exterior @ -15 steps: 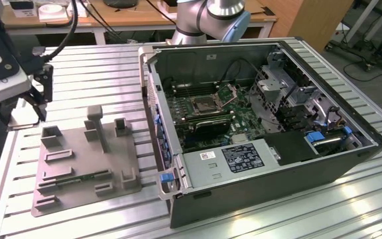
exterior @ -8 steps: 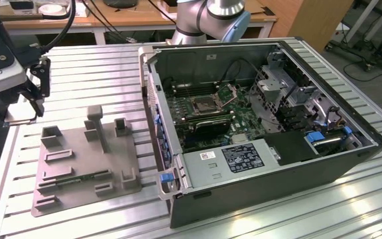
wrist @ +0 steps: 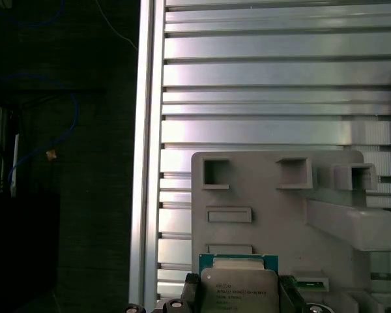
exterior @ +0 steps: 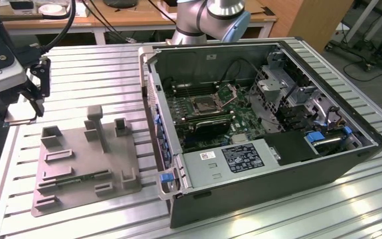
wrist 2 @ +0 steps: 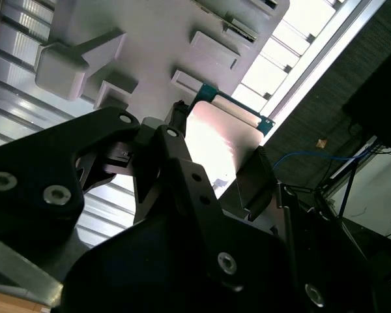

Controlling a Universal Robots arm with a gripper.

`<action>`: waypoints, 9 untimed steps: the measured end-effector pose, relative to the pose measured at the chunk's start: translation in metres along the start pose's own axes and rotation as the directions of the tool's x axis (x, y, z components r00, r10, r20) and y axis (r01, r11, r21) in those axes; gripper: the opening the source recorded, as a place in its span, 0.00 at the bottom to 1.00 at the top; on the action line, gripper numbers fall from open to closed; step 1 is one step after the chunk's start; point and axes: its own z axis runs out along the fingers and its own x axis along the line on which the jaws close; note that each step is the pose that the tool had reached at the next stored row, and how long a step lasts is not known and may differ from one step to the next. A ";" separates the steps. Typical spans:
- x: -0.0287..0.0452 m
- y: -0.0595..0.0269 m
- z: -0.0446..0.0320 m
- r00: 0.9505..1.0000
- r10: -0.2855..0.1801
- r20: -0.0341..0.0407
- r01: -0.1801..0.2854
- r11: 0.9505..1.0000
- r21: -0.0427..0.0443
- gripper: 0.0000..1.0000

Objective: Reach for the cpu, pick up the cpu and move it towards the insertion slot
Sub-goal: 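Pick up the cpu and move it towards the insertion slot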

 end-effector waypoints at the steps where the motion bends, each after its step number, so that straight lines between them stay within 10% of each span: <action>1: 0.0000 0.0000 0.0000 1.000 0.000 0.000 0.000 1.000 0.000 0.55; 9: 0.0000 0.0002 -0.0046 1.000 0.000 0.000 0.000 1.000 0.000 0.55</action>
